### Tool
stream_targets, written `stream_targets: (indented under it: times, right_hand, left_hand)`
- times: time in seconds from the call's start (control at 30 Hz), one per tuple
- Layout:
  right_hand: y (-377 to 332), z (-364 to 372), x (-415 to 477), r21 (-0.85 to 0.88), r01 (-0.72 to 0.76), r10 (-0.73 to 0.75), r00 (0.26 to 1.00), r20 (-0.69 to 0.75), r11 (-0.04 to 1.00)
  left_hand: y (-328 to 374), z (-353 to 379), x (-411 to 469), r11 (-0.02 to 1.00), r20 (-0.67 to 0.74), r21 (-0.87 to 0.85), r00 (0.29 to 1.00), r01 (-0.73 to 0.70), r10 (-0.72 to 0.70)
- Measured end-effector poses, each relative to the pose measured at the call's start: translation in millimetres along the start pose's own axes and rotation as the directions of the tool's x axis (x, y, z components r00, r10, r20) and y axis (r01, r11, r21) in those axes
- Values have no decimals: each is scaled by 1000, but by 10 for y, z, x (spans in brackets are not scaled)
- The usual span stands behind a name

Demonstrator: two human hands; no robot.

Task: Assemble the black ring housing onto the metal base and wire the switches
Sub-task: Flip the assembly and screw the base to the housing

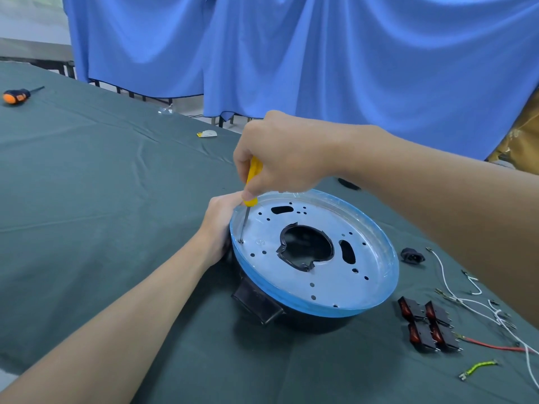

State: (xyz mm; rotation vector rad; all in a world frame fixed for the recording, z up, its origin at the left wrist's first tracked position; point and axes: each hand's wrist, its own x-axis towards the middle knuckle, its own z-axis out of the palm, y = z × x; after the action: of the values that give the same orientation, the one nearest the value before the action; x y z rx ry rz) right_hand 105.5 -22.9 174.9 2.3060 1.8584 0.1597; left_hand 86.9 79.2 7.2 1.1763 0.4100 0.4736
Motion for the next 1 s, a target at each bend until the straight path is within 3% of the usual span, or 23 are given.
stream_targets:
  times: [0.2, 0.3, 0.4, 0.5, 0.6, 0.8, 0.9, 1.0]
  right_hand:
    - [-46, 148, 48, 22, -82, 82, 997, 2, 996]
    - [-52, 73, 21, 81, -157, 146, 981, 128, 984]
    - [-44, -37, -10, -40, -92, 99, 965, 243, 995]
    - [-98, -30, -23, -141, 0, 28, 980, 198, 990]
    - [-154, 1, -25, -181, -38, 77, 973, 216, 983]
    - [-172, -16, 68, -54, -207, 214, 936, 281, 977]
    - [-91, -4, 67, 134, -375, 302, 875, 378, 917]
    - [-73, 25, 138, 210, -479, 340, 813, 472, 852]
  left_hand:
    - [26, 17, -6, 1000, 43, 10, 999, 1, -1]
    - [20, 12, -11, 999, 24, 21, 999, -28, 27]
    - [-16, -2, 7, 1000, 19, -28, 1000, -8, 8]
    - [-15, -3, 27, 999, -19, -42, 1000, 6, -7]
    - [-35, -38, 46, 1000, -4, 4, 1000, 1, -1]
    - [-17, -16, 8, 998, 67, 60, 997, -33, 29]
    - [-23, -17, 4, 999, 63, 41, 998, -21, 19]
    - [-41, -17, 22, 999, 33, 25, 999, -21, 20]
